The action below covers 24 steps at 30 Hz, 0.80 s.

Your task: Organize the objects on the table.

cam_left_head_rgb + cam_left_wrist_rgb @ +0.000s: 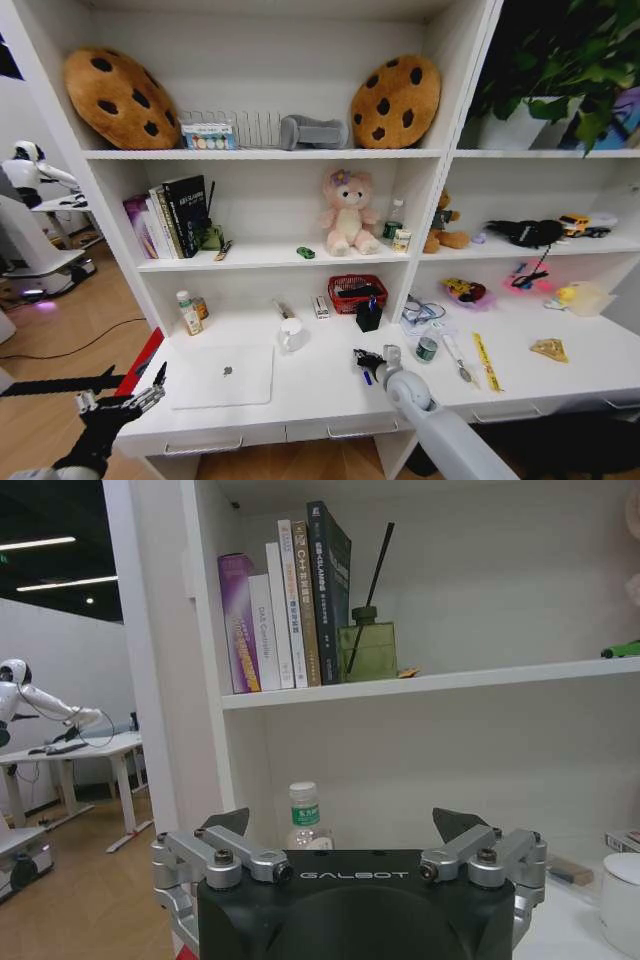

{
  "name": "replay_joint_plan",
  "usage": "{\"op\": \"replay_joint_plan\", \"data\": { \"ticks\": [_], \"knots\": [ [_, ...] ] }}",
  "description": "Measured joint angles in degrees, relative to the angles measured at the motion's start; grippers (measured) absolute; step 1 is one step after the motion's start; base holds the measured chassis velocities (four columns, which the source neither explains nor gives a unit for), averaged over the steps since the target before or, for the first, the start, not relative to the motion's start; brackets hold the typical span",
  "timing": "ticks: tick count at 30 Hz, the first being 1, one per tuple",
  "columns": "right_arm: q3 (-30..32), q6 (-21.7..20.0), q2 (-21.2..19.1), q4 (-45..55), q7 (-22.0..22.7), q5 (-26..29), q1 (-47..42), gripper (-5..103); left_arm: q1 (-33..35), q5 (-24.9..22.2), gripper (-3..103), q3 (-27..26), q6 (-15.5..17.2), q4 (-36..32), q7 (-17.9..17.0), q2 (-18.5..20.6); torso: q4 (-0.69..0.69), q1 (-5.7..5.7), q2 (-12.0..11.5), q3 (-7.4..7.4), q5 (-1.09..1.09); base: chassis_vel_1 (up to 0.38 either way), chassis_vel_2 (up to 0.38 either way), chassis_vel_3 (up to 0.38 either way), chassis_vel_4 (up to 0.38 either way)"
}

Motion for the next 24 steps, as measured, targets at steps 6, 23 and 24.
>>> {"op": "replay_joint_plan", "data": {
  "ticks": [6, 23, 24],
  "knots": [
    [1.1, 2.8, -0.5, -0.1, -2.2, -3.3, -0.2, 13, 0.0, 0.0, 100, 0.0, 0.0, 0.0, 0.0, 0.0, -0.03, 0.0, 0.0, 0.03, 0.03, 0.0, 0.0, 0.0, 0.0],
    [9.0, 20.2, -2.8, 2.1, -8.6, -15.2, 1.8, 13, 0.0, 0.0, 100, 0.0, 0.0, 0.0, 0.0, 0.0, -0.01, 0.01, 0.0, 0.01, 0.0, 0.0, 0.0, 0.0, 0.0],
    [9.2, 21.1, -2.3, 1.1, -8.6, -15.5, 2.4, 13, 0.0, 0.0, 100, 0.0, 0.0, 0.0, 0.0, 0.0, -0.01, 0.0, 0.0, 0.02, 0.0, 0.0, 0.0, 0.0, 0.0]
  ]
}}
